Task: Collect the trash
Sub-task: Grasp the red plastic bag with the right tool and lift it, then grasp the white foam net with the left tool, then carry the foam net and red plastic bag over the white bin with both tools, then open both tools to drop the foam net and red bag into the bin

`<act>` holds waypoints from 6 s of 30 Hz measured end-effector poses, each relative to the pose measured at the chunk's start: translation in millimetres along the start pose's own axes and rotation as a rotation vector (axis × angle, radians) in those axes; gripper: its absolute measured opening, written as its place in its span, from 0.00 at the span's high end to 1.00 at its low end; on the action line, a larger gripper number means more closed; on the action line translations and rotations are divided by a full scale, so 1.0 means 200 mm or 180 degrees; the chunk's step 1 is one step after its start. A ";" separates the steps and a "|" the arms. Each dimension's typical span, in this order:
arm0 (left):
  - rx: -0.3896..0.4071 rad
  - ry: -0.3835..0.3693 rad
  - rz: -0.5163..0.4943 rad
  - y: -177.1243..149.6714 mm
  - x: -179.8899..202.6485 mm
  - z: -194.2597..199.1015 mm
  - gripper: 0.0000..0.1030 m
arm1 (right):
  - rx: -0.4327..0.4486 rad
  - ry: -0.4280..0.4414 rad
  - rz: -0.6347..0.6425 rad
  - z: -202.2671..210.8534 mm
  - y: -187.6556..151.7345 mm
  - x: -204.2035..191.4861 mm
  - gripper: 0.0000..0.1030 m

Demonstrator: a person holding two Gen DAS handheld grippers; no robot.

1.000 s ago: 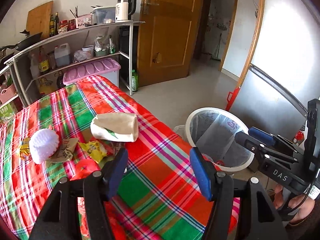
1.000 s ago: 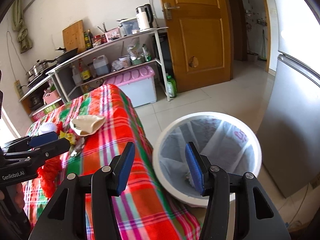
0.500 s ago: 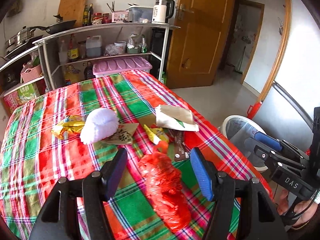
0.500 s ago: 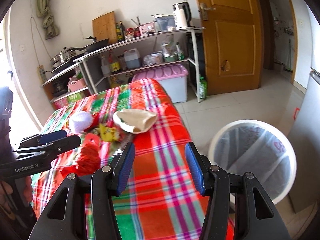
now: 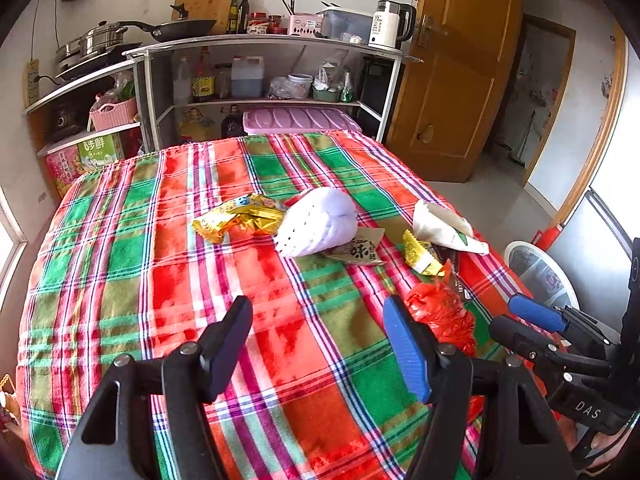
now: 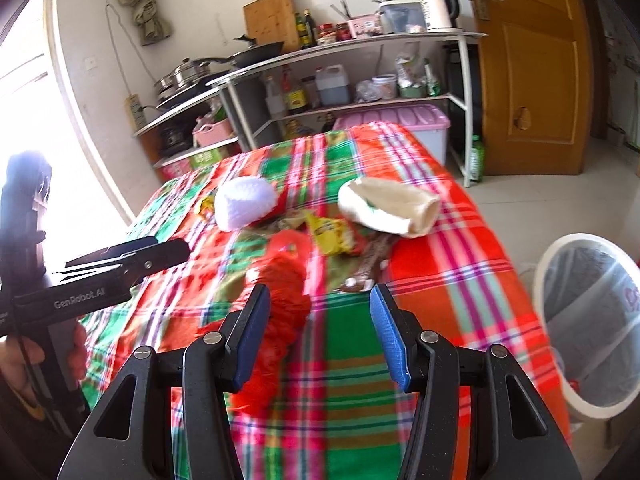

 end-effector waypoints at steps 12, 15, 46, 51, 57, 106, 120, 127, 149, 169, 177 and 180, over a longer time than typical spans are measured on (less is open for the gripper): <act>-0.0045 0.0009 0.0088 -0.06 -0.11 -0.02 0.29 | -0.0298 0.0125 0.0294 -0.18 -0.13 -0.23 0.46; -0.0048 -0.0009 0.0088 -0.06 -0.11 -0.03 0.29 | -0.0341 0.0093 0.0331 -0.22 -0.15 -0.25 0.42; -0.0072 -0.0063 -0.0240 0.12 -0.11 -0.18 0.26 | -0.0269 -0.0098 0.0212 -0.21 -0.05 -0.14 0.55; -0.0096 0.0009 -0.0456 0.17 -0.08 -0.24 0.25 | -0.0239 -0.0090 0.0180 -0.19 -0.03 -0.11 0.55; -0.0153 0.0082 -0.0649 0.22 -0.04 -0.33 0.24 | -0.0198 -0.0075 0.0150 -0.17 0.00 -0.10 0.55; 0.0177 -0.0153 -0.0642 0.29 0.19 -0.06 0.72 | 0.0161 -0.0032 -0.0036 0.07 0.07 -0.01 0.55; 0.0299 -0.0417 -0.0924 0.35 0.55 -0.01 0.72 | 0.0429 -0.0231 -0.0217 0.28 0.14 0.19 0.55; 0.0330 -0.0615 -0.1107 0.38 0.80 -0.02 0.72 | 0.0566 -0.0426 -0.0374 0.39 0.17 0.37 0.55; 0.0143 -0.1253 -0.1495 0.44 1.53 -0.21 0.72 | 0.0741 -0.1215 -0.0902 0.76 0.15 1.07 0.55; -0.0265 -0.1316 -0.1572 0.33 1.80 -0.47 0.65 | 0.0243 -0.1602 -0.1109 0.57 0.04 1.49 0.54; -0.0355 -0.1294 -0.1543 0.30 1.79 -0.51 0.38 | 0.0108 -0.1672 -0.1054 0.50 0.01 1.51 0.47; -0.0359 -0.1285 -0.1536 0.30 1.78 -0.51 0.36 | 0.0125 -0.1662 -0.1042 0.49 0.00 1.51 0.47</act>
Point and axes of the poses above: each gripper's, at about its wrist camera, not at the fingertips, and z roughly against the way its jaws point, x to its right, y to its top, the point moved 9 cm from there along -z, roughly the way its jaws point, and after that the axes turned 13 degrees about -z, right-handed, at the moved point
